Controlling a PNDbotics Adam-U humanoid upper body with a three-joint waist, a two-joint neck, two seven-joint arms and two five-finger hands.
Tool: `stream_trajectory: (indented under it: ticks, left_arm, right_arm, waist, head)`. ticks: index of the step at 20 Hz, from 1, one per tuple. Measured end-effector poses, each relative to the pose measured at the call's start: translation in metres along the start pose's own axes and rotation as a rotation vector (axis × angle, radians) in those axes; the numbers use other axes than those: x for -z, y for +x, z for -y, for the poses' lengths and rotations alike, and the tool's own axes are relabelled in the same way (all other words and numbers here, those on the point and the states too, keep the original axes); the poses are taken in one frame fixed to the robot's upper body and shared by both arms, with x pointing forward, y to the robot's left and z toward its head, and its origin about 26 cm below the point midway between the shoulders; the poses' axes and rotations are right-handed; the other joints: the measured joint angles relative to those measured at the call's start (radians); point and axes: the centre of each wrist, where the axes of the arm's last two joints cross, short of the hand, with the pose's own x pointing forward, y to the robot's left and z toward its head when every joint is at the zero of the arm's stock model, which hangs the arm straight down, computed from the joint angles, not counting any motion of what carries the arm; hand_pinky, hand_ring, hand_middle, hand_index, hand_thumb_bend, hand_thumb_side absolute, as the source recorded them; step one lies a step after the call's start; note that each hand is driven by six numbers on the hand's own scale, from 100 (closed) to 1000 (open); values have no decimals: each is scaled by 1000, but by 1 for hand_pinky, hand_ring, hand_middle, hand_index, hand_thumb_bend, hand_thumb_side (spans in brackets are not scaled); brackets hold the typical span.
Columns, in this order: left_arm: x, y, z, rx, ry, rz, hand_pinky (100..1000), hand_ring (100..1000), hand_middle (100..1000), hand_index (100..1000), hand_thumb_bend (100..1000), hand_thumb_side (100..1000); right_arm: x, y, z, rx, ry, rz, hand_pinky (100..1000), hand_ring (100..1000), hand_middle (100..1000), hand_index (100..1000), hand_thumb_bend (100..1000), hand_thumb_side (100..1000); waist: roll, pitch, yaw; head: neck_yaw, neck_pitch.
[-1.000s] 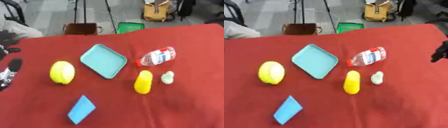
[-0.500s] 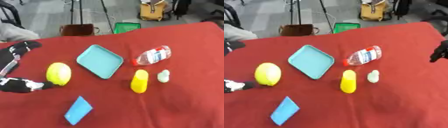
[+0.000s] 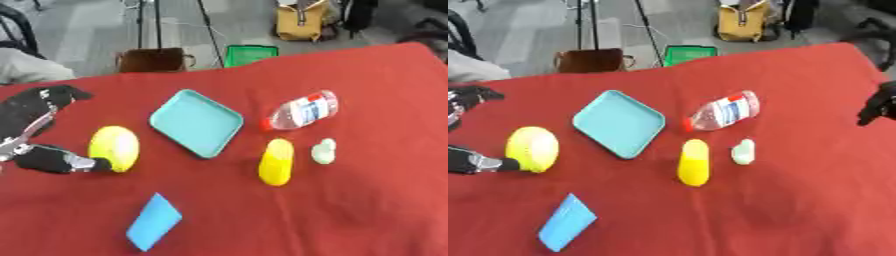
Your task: Pick up objects on the table and place them in the box.
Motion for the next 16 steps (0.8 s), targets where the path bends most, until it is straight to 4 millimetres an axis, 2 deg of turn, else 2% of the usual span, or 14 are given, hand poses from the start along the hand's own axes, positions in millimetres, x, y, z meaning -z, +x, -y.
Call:
stream_trajectory:
  ticks: [7, 16]
  left_arm:
    - [15, -11, 16, 23, -59, -18, 923, 860, 802, 900, 1000, 759]
    - [24, -8, 41, 44, -107, 24, 926, 852, 796, 892, 1000, 785]
  right_arm:
    - [2, -1, -1, 6, 7, 0, 575, 624, 631, 800, 100, 688]
    - [4, -1, -1, 9, 11, 3, 575, 623, 630, 800, 100, 689]
  waist:
    - [-1, 1, -13]
    - [-6, 7, -16]
  head:
    - [0, -8]
    - [3, -16]
